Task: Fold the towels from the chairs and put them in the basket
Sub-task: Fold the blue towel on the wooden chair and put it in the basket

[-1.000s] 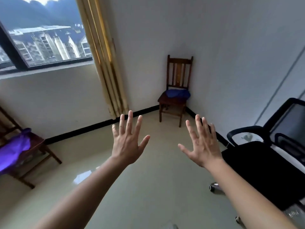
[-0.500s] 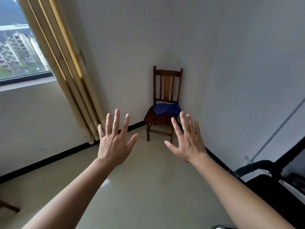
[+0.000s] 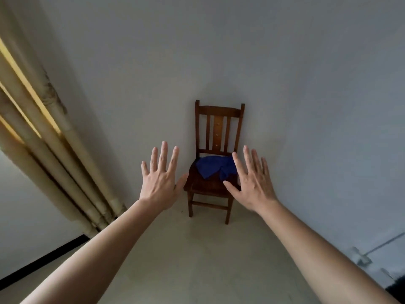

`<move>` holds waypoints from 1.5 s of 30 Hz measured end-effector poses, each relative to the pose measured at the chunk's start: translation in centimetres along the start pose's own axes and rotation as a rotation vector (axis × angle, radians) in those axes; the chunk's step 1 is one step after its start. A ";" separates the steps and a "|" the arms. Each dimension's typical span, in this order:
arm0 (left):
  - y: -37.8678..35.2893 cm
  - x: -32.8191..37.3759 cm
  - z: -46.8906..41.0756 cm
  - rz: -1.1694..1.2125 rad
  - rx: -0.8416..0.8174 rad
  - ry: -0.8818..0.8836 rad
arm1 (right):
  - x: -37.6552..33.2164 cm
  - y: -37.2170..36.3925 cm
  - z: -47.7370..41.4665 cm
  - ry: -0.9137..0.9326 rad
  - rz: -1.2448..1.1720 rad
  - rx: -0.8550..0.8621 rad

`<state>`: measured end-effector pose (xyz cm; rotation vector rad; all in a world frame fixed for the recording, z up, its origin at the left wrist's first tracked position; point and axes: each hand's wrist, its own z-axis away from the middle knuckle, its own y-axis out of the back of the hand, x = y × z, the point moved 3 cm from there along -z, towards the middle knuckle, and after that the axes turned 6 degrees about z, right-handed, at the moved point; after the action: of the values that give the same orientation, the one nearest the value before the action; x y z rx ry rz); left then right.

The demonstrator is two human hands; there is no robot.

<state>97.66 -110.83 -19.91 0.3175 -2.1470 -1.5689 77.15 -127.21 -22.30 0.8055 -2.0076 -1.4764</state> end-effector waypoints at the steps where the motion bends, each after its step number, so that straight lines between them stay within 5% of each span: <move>1: -0.7 -0.1 -2.9 0.007 -0.009 -0.010 | 0.6 -0.7 -2.2 -0.008 0.004 0.002; 17: -22.9 -4.4 -41.1 -0.077 -0.301 0.057 | 13.1 -23.9 -36.6 -0.032 -0.063 -0.230; 23: -30.0 -7.5 -46.9 -0.047 -0.420 0.096 | 13.3 -31.7 -44.2 0.005 -0.101 -0.416; 31: -46.1 -14.0 -49.8 0.064 -0.565 0.099 | 9.8 -48.0 -44.5 -0.053 -0.197 -0.640; 38: -62.8 -19.5 -46.1 0.136 -0.704 0.130 | 5.6 -63.4 -39.8 -0.399 -0.377 -0.668; 45: -69.4 -22.9 -43.5 0.148 -0.736 0.151 | 1.2 -70.8 -36.7 -0.662 -0.427 -0.761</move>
<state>133.19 -159.48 -79.91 0.0259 -1.3198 -2.0276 113.43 -168.33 -80.15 0.4410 -1.4471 -2.7883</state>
